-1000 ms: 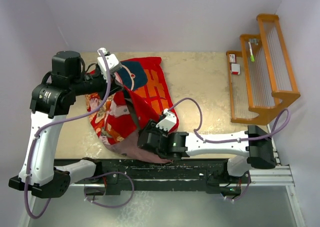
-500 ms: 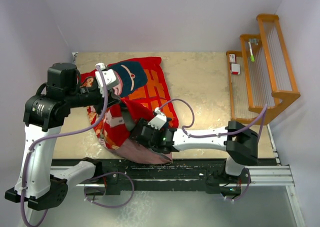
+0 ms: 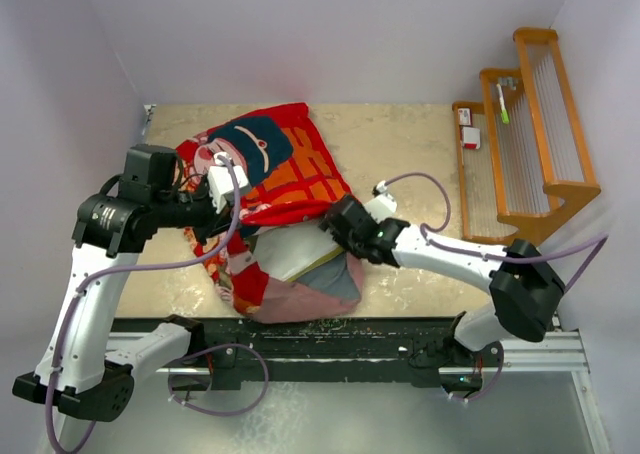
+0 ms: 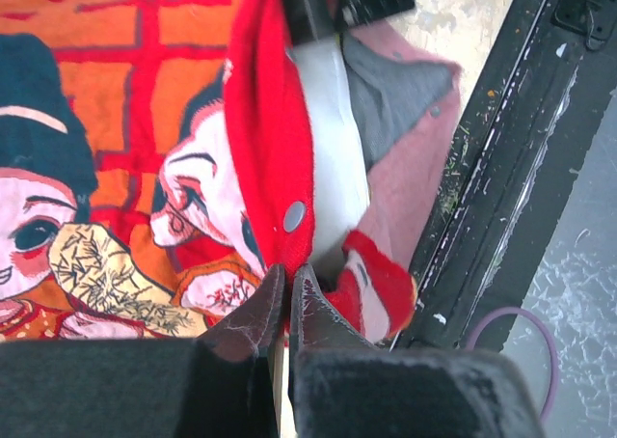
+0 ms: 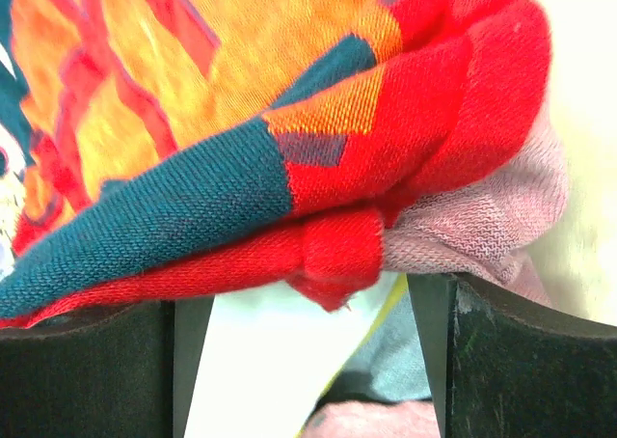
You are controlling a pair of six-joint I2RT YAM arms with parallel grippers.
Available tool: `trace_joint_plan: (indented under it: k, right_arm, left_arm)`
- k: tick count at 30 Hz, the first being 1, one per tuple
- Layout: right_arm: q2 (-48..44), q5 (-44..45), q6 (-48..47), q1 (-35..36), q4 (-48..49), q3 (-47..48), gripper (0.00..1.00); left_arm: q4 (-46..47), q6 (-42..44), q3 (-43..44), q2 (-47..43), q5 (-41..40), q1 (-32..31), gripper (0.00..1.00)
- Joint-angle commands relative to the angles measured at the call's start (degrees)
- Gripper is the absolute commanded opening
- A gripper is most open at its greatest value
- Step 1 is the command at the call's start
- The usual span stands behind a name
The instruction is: Remove the pillowcase from the pillow
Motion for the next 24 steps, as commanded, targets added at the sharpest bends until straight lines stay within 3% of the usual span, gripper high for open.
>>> trace_joint_plan:
  k: [1, 6, 10, 15, 24]
  right_arm:
    - [1.13, 1.33, -12.45, -7.70, -1.65, 8.39, 0.82]
    - [1.66, -3.70, -17.85, -8.66, -0.96, 11.86, 0.91]
    - [-2.95, -5.25, -11.56, -0.29, 7.31, 2.20, 0.97]
    - [1.58, -3.41, -0.35, 9.70, 5.63, -0.32, 0.98]
    - [8.51, -1.97, 4.75, 9.98, 8.41, -0.44, 0.97]
  left_arm:
    - [3.74, 0.26, -1.97, -0.94, 0.68, 0.28, 0.00]
    - [6.21, -1.30, -5.26, -1.15, 0.54, 0.28, 0.00]
    - [9.31, -1.98, -10.56, -3.25, 0.42, 0.30, 0.00]
    - [10.39, -2.54, -12.43, -3.62, 1.34, 0.32, 0.00]
    - [7.62, -1.01, -10.61, -4.58, 1.16, 0.29, 0.00]
